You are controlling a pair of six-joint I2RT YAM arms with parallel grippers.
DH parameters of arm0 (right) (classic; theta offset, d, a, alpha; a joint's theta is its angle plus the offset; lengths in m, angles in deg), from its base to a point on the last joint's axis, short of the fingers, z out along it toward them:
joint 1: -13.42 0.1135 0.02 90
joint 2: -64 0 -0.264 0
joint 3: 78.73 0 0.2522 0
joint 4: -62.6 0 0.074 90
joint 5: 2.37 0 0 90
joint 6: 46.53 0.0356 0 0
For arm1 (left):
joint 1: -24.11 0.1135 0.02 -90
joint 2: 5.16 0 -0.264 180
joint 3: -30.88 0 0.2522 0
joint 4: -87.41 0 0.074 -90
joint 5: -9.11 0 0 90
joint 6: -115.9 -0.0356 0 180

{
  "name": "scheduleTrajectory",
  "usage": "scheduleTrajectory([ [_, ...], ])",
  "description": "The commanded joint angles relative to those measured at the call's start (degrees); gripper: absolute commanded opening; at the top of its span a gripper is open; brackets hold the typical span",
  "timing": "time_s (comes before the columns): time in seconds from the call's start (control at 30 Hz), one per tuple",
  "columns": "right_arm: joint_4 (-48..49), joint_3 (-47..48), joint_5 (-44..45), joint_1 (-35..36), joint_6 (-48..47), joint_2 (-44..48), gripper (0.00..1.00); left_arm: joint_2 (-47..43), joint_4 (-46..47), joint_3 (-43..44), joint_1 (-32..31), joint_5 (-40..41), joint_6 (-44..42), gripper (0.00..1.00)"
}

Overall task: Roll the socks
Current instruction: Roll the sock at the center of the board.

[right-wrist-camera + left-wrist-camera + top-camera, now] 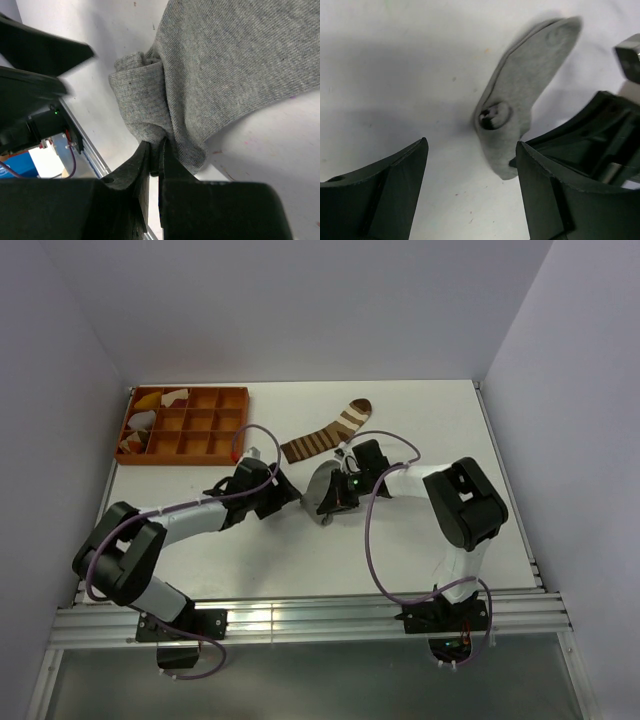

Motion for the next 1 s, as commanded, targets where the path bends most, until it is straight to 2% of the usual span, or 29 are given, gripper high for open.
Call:
scheduleTrajectory([
  [0.0,-2.36,0.40,5.83,1.60,0.23,-2.19,0.00,1.12,7.80,-1.65,-1.31,-0.48,5.06,0.76],
  [0.23,-2.72,1.98,7.50,2.83,0.75,-2.81,0.00,4.11,15.80,-4.82,-2.89,-0.13,7.44,0.75],
  [0.7,-5.44,3.65,10.84,5.20,-2.32,-2.99,0.00,9.04,13.44,-4.73,-3.59,4.97,8.76,0.63],
  [0.93,-5.01,3.39,12.07,6.78,-2.32,-2.72,0.00,11.50,12.56,-4.47,-3.59,6.03,9.64,0.49],
  [0.97,-4.83,3.21,12.16,6.79,-2.15,-2.63,0.00,11.50,12.30,-4.73,-3.59,5.94,9.72,0.40],
])
